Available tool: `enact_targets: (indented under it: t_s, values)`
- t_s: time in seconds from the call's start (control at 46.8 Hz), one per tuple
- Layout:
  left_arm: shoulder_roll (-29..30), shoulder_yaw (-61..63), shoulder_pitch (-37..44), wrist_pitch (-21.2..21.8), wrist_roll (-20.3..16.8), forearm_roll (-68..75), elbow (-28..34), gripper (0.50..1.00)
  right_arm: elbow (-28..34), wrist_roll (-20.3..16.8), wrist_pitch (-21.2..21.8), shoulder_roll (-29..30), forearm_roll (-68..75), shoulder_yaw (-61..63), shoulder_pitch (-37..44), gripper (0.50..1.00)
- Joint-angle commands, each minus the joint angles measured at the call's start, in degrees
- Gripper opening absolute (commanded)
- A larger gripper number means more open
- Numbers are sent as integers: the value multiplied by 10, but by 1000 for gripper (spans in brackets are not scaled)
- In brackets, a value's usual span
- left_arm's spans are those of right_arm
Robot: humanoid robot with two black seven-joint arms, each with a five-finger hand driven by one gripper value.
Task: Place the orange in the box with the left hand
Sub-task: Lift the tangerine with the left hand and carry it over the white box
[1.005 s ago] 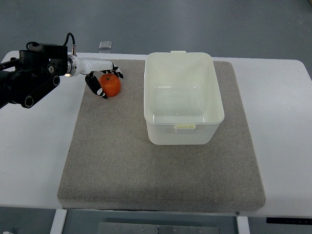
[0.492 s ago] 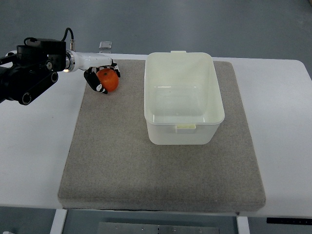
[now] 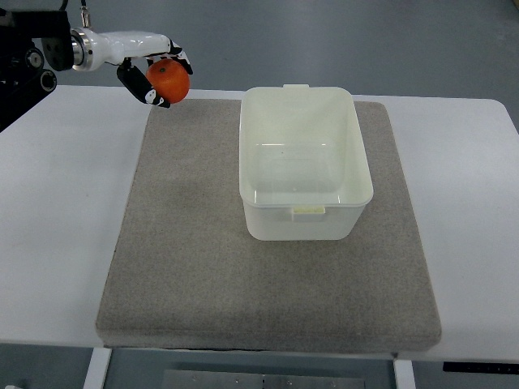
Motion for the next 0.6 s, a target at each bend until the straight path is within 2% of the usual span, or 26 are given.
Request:
enact_targets:
  t_s: [0.0,0.428,0.578]
  values:
    - [18,-4,-6,-1,1,0,-51,500,0,0,0,0,0,0,0,926]
    - [14,-5,-43,-10,2,-21,-217,500,0,0,0,0,0,1,0,926]
    - [-57,1,-46,-10,11,-9,-211,500,1,0,0,0,0,0,0,926]
